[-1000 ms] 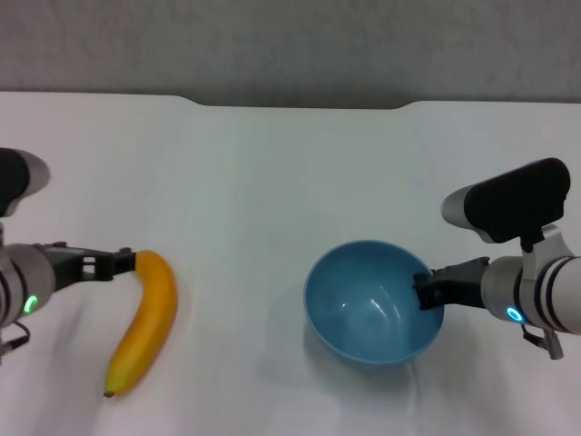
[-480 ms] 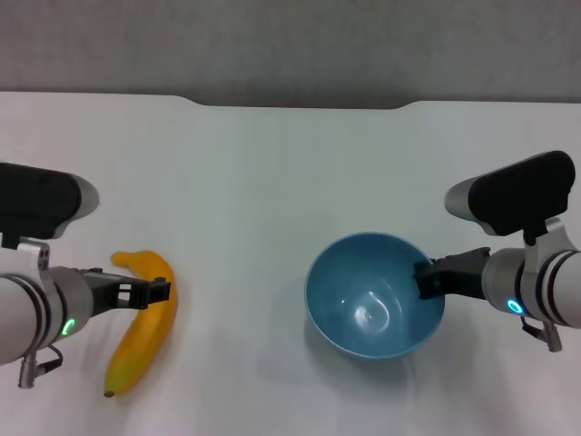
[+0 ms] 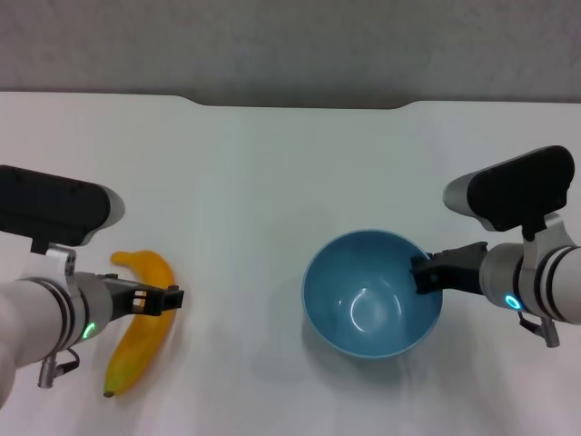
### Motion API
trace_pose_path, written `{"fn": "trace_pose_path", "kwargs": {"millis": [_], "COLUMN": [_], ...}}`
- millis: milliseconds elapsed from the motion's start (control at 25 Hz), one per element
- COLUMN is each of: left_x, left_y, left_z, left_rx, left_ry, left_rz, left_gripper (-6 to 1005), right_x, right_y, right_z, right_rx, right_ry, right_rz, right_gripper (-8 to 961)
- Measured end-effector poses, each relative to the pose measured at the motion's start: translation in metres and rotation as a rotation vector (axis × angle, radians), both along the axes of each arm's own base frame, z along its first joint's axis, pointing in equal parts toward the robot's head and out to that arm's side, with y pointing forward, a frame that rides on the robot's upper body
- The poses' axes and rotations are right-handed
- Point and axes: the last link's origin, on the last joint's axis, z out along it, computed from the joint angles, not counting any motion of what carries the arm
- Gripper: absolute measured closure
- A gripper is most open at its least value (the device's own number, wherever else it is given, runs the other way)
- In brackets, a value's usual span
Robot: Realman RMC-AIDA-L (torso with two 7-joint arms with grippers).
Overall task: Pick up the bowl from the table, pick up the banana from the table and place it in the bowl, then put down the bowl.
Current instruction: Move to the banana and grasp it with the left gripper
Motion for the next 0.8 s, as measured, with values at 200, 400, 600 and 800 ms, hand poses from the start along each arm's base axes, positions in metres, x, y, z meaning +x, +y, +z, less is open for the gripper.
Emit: {"fn": "trace_pose_path", "kwargs": {"millis": [200, 400, 600, 800], "left_x": [-0.004, -0.008, -0.015, -0.018], "left_y": [0.0, 0.001, 0.002, 0.004], "left_z": [-0.003, -0.007, -0.011, -0.014], "left_rx": [-0.001, 0.0, 0.001, -0.005], "left_ry": [-0.003, -0.009, -0.015, -0.009], "left_rz": [0.005, 0.006, 0.015, 0.024], "left_gripper": [101, 101, 100, 99], "right_x": [0.0, -0.001, -0.002, -0.004], "right_y": [0.0, 0.0, 0.0, 0.0], "right_z": [0.0, -0.001, -0.001, -0.001], "right_rx": [0.0, 0.0, 0.001, 0.001], "right_ry": [0.0, 0.001, 0.004, 0.006], "right_rz": [0.003, 0.007, 0.012, 0.017], "right_gripper": [910, 910, 910, 910]}}
